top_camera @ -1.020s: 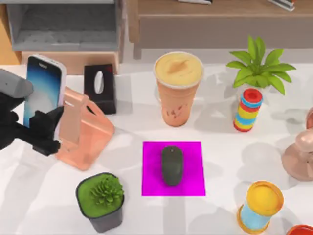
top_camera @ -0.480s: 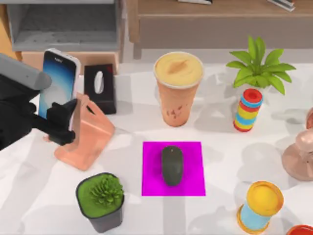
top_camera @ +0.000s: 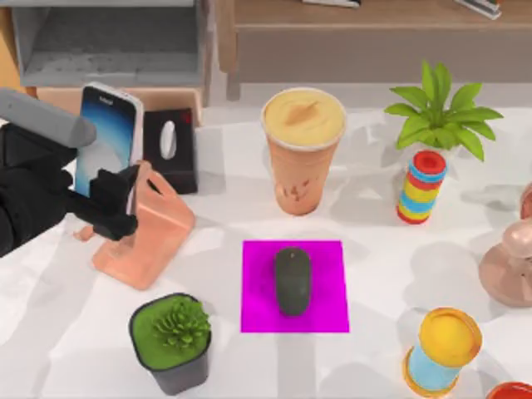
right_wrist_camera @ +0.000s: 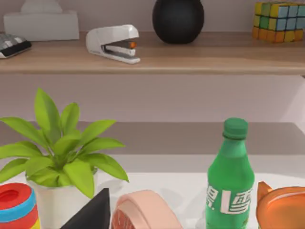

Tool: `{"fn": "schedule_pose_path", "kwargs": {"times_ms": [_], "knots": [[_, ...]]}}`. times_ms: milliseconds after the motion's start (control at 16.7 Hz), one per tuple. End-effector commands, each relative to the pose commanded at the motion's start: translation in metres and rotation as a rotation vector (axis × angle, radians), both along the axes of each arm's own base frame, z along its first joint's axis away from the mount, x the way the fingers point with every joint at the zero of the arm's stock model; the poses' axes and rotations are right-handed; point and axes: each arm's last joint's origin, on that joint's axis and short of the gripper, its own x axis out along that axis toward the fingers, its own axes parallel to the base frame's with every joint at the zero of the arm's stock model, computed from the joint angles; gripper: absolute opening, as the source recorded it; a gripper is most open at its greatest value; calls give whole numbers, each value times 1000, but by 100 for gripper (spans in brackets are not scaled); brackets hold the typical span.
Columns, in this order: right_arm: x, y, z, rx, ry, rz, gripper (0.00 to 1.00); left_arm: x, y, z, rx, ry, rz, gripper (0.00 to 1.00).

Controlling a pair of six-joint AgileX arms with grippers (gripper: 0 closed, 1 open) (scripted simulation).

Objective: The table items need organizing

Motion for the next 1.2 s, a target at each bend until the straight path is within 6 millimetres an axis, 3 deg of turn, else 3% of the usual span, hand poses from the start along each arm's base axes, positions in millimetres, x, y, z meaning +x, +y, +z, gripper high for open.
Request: {"fn": "schedule_pose_path", "kwargs": {"times_ms": [780, 1200], "knots": [[0, 0, 0, 0, 0, 0, 100, 0, 0, 0, 0, 0, 0, 98], [0, 0, 0, 0, 0, 0, 100, 0, 0, 0, 0, 0, 0, 100]]}}
